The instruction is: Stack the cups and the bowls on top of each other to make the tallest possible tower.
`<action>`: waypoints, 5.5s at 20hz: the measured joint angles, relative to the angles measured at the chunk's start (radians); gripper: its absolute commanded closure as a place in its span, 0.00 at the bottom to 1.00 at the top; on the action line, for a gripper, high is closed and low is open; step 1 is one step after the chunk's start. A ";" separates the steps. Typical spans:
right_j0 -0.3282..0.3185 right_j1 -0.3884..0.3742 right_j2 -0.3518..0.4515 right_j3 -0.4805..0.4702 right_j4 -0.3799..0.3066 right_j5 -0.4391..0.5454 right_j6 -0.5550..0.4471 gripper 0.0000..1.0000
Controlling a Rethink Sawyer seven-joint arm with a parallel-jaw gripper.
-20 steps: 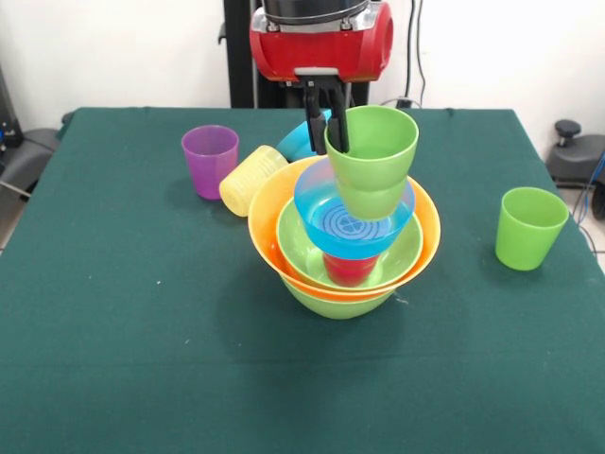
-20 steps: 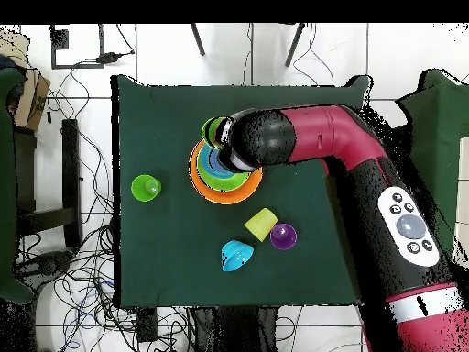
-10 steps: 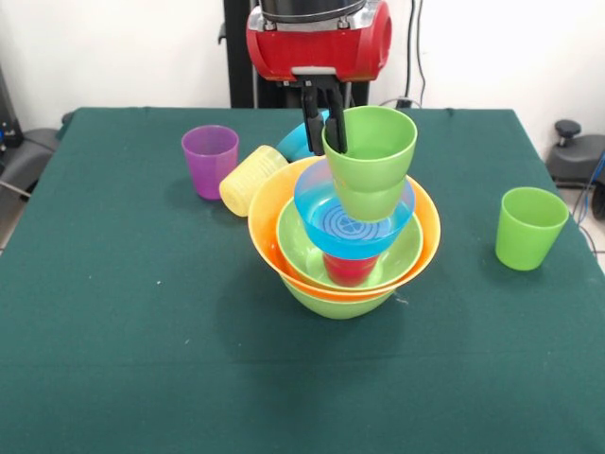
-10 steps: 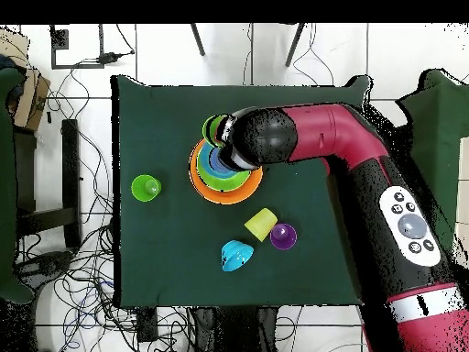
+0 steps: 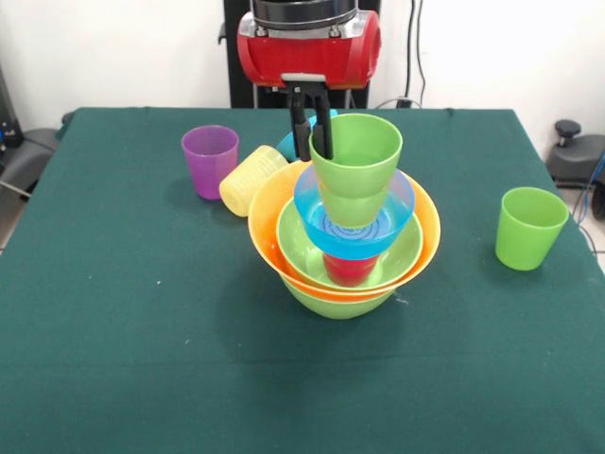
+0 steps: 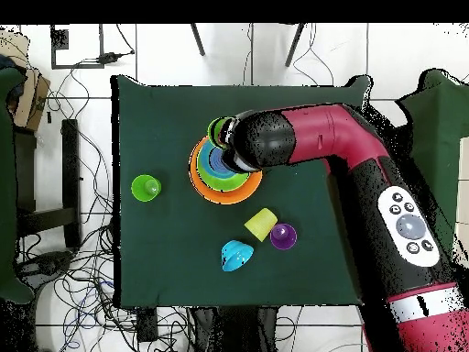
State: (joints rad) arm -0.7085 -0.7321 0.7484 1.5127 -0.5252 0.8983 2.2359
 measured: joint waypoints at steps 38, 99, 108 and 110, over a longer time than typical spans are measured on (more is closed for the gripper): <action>-0.023 0.000 0.000 0.044 -0.050 0.000 0.000 1.00; 0.019 0.025 0.000 0.105 -0.074 0.000 0.000 0.00; 0.018 -0.001 0.000 0.106 -0.073 0.000 0.000 0.00; 0.015 -0.027 0.000 0.109 -0.064 0.000 0.000 0.00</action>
State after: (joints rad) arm -0.6937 -0.7594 0.7484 1.6214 -0.5896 0.8981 2.2359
